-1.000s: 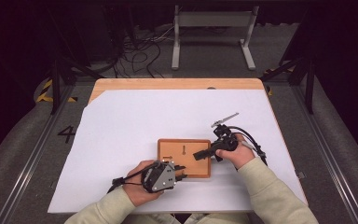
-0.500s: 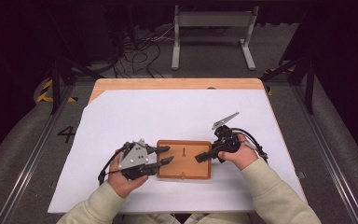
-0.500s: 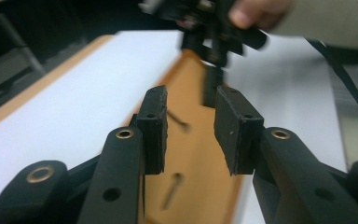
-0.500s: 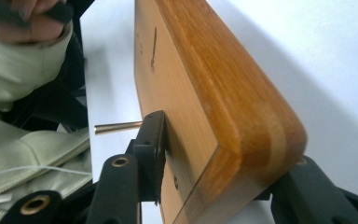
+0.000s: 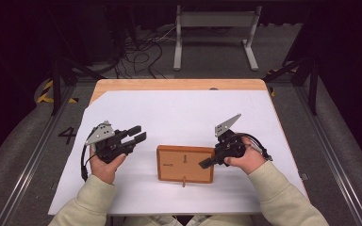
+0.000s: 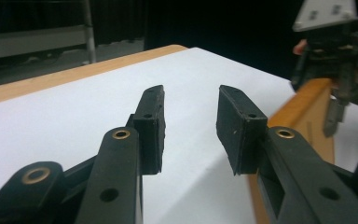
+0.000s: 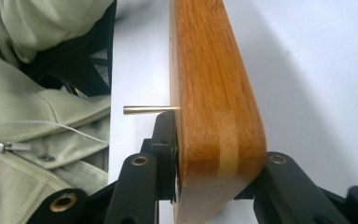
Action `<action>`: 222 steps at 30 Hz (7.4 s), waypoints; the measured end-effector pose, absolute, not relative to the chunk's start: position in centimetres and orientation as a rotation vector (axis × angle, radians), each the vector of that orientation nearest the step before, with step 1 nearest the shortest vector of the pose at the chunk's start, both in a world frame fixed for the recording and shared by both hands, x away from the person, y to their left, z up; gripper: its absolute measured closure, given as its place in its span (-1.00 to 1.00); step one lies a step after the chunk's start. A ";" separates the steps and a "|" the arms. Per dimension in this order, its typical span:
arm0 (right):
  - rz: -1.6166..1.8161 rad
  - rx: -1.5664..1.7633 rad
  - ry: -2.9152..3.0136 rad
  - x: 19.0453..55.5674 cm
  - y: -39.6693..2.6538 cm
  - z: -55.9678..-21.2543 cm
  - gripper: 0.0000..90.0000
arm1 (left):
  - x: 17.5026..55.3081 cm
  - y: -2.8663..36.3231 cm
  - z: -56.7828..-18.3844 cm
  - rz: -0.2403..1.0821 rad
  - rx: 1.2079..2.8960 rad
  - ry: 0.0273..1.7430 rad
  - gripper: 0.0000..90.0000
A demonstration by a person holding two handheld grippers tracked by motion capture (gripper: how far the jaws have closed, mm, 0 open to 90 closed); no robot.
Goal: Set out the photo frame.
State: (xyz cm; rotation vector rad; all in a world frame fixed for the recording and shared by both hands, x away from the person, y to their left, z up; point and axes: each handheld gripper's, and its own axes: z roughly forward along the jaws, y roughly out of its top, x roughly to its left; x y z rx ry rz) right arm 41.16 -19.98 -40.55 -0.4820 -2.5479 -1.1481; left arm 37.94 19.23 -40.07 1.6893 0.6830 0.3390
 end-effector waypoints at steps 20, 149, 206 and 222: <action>-1.217 -0.150 -3.004 39.4 -19.8 -39.4 0.57 | 38.0 18.6 -40.9 0.323 1.741 0.684 0.37; -1.255 -1.026 -2.725 45.9 -16.6 -44.1 1.00 | 37.9 17.8 -42.0 0.360 1.839 0.696 0.19; -1.291 -1.051 -2.851 42.5 -17.1 -33.7 -0.06 | 38.0 18.2 -41.9 0.367 1.890 0.730 0.15; -1.245 -1.081 -2.738 41.6 -14.5 -34.1 -0.36 | 38.1 18.1 -42.1 0.368 1.899 0.738 0.15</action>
